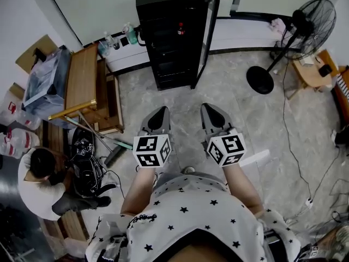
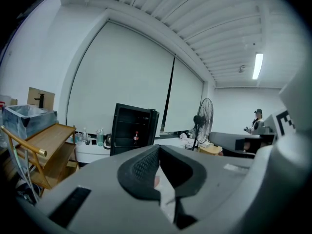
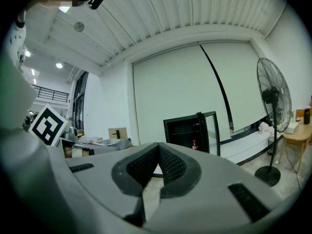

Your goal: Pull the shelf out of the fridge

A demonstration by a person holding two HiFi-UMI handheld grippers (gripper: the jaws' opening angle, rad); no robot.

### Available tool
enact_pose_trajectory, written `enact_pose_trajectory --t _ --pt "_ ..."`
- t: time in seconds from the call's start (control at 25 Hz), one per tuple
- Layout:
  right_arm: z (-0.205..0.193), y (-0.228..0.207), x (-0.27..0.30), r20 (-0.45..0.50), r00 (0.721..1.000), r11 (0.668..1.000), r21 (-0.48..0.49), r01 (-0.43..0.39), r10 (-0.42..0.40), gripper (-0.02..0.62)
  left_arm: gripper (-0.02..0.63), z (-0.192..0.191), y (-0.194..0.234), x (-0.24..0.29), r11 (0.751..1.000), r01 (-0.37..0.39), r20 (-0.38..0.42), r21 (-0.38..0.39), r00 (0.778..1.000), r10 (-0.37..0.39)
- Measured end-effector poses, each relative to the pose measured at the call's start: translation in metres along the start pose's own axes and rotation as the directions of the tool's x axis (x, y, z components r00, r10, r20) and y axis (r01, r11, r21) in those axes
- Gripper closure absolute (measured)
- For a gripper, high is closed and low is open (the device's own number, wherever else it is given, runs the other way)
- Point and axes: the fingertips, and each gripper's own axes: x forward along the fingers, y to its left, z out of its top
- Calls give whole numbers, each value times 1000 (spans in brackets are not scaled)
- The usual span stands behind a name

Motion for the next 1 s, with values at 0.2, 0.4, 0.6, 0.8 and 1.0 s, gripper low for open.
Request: enact_pose_trajectory --t 0.2,0.4,0.6,0.8,1.0 --pt "1 -10 1 -6 999 999 -24 -33 33 603 594 -3 -7 8 999 -24 5 -24 1000 24" --pt "-1 -17 16 -16 999 999 -14 -43 43 603 594 -2 -6 20 999 -36 -8 -15 999 35" --pt "-2 -26 42 -37 998 999 -10 -46 45 603 594 5 8 41 998 -52 -15 -36 999 51" --pt "-4 -45 84 -43 998 999 9 -37 37 603 594 13 31 75 997 -68 -10 -41 998 68" --pt "3 -67 139 -43 998 999 15 -45 45 603 594 26 62 121 995 -83 -7 -50 997 82"
